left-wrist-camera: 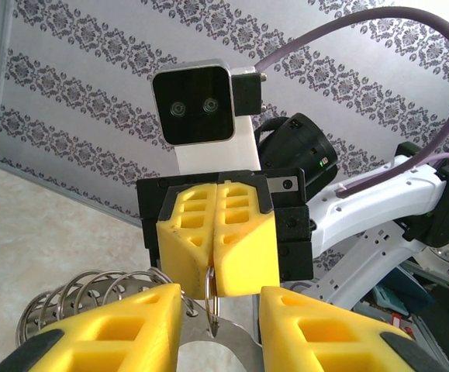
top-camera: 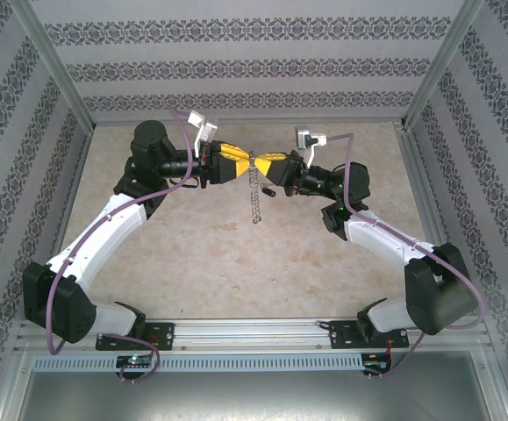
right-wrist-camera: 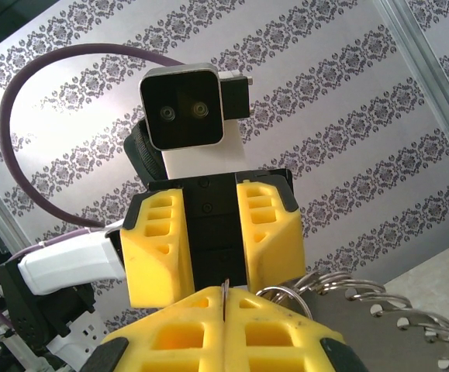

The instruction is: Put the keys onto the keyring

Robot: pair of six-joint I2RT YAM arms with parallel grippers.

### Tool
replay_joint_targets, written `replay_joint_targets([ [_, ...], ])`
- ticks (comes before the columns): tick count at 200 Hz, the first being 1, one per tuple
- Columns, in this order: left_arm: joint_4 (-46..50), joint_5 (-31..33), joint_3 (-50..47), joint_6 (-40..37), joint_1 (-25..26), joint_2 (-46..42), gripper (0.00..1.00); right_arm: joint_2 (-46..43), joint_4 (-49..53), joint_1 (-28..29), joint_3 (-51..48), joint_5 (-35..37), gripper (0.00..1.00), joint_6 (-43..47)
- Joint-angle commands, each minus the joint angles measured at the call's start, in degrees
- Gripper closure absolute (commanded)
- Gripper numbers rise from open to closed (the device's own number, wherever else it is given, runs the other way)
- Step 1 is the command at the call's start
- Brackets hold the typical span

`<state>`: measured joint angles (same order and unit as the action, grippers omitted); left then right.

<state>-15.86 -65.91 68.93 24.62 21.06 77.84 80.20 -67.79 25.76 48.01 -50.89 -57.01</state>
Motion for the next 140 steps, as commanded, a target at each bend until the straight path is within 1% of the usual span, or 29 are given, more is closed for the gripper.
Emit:
replay_joint_targets([
  [1,-0.09,0.95,-0.80,-1.36,0.86,-0.34,0.66,-1.26,-4.11,0.53,1.57,-0.08,1.00,0.82],
  [42,1.44,2.98,-1.05,-2.64,0.91,-1.05,0.60,-1.89,-4.02,0.24,0.97,0.18,1.00,1.02],
  [66,-0.13,2.81,-1.12,-1.24,0.91,-0.72,0.58,-1.74,-4.10,0.34,1.10,0.18,1.00,0.90],
  [105,-3.15,2.13,-1.07,1.15,0.98,0.00,0.59,-0.95,-4.50,0.83,1.56,0.33,1.00,0.74],
  [140,-4.15,1.66,-1.07,1.83,1.73,0.63,0.63,-0.33,-4.87,1.31,2.31,0.47,1.00,0.58],
])
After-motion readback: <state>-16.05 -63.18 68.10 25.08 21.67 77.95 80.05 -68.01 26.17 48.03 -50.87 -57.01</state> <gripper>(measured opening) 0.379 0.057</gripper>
